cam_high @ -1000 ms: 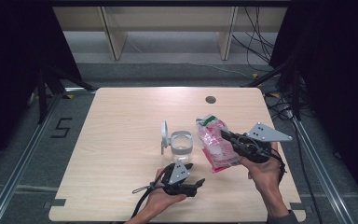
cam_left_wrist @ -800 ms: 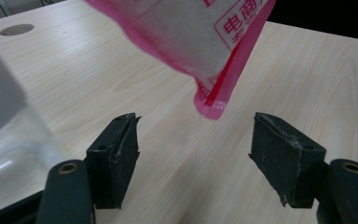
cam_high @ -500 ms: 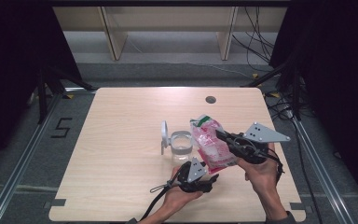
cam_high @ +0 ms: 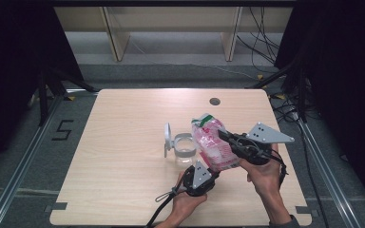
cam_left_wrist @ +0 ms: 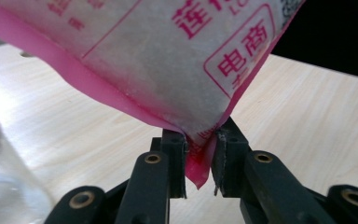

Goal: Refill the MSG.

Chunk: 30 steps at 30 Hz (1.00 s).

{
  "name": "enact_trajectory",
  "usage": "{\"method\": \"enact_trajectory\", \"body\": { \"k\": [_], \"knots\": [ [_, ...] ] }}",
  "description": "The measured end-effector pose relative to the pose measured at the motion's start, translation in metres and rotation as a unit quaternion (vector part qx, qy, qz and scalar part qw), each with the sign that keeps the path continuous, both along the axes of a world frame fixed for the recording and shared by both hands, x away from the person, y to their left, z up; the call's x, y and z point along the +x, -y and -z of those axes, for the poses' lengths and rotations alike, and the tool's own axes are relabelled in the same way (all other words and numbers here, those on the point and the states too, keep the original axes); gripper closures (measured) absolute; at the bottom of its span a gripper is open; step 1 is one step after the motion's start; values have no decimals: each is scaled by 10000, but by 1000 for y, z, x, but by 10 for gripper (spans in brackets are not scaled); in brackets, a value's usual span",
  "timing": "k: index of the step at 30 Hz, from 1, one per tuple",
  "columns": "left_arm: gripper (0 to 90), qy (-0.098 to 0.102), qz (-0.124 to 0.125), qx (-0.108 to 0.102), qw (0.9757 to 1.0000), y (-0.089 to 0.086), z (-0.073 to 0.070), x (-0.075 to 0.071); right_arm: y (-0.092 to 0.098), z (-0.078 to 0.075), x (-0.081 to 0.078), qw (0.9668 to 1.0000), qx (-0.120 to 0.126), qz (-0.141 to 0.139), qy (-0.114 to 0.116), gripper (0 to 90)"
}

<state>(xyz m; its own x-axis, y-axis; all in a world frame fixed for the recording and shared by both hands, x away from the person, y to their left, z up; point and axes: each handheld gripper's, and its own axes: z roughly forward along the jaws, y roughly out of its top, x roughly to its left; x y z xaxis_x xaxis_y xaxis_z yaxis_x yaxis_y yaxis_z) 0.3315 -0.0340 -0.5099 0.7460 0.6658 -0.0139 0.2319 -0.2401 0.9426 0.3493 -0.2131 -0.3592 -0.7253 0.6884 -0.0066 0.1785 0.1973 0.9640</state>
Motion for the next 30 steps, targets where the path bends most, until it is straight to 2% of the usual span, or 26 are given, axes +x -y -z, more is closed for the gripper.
{"method": "enact_trajectory", "body": {
  "k": [2, 4, 6, 7, 8, 9, 10, 11, 12, 13, 14, 17, 19, 20, 22, 23, 24, 25, 26, 27, 28, 29, 30],
  "knots": [
    [770, -101, -153, -221, 9996, -1, 0, 1, -3, -1, 4, 10000, 4, -13, 28, 900],
    [772, -6, -318, -87, 9995, -1, -1, 0, -8, -3, 8, 10000, -3, 21, 41, 900],
    [772, -82, -275, -306, 9991, 0, -1, 1, -15, -5, 14, 9999, -66, 64, 144, 900],
    [773, -113, -291, -386, 9988, 1, 0, 0, -17, -7, 17, 9997, -173, -5, 170, 900],
    [773, -123, -354, -399, 9985, 2, 0, -1, -19, -7, 18, 9997, -220, 13, 145, 900],
    [773, -107, -370, -387, 9985, 3, 0, -1, -21, -7, 21, 9999, -143, -1, 82, 900],
    [774, -120, -357, -402, 9985, 4, 1, -1, -21, -7, 24, 9994, -238, -42, 254, 900],
    [774, -147, -370, -383, 9985, 5, 1, 0, -23, -7, 24, 9998, -195, -14, 24, 900],
    [774, -142, -400, -451, 9981, 7, 2, 2, -24, -6, 27, 9998, -190, -29, 53, 900],
    [775, -154, -458, -444, 9978, 7, 2, 2, -24, -6, 28, 9998, -110, 26, -139, 900],
    [774, -152, -477, -487, 9976, 7, 3, 3, -24, -5, 31, 9999, -96, 15, -116, 900],
    [775, -163, -540, -447, 9974, 7, 2, 3, -27, -4, 35, 9999, -128, 69, -94, 900],
    [775, -187, -536, -692, 9960, 10, 3, 4, -29, -5, 36, 9997, -99, 83, -183, 900],
    [775, -205, -534, -722, 9958, 10, 3, 3, -30, -4, 38, 9998, -126, 88, -150, 900],
    [775, -207, -542, -741, 9956, 10, 3, 3, -33, -4, 39, 9999, -76, 49, -133, 900],
    [775, -197, -548, -687, 9959, 9, 3, 4, -35, -4, 38, 9997, -87, 120, -199, 900],
    [775, -209, -553, -654, 9961, 9, 3, 4, -35, -4, 40, 9998, -138, 71, -120, 900],
    [775, -225, -546, -770, 9953, 11, 3, 3, -36, -4, 40, 9998, -132, 53, -149, 900],
    [776, -231, -536, -760, 9954, 11, 3, 3, -36, -4, 41, 9997, -156, 62, -148, 900],
    [776, -233, -536, -723, 9957, 10, 3, 3, -36, -3, 42, 9998, -172, 53, -56, 900],
    [775, -236, -513, -772, 9954, 12, 4, 4, -37, -3, 43, 9998, -195, 56, -51, 900],
    [776, -223, -550, -751, 9954, 12, 4, 4, -38, -3, 42, 9997, -165, 50, -165, 900],
    [776, -232, -564, -835, 9946, 14, 4, 4, -39, -3, 43, 9997, -175, 63, -138, 900]
  ]
}}
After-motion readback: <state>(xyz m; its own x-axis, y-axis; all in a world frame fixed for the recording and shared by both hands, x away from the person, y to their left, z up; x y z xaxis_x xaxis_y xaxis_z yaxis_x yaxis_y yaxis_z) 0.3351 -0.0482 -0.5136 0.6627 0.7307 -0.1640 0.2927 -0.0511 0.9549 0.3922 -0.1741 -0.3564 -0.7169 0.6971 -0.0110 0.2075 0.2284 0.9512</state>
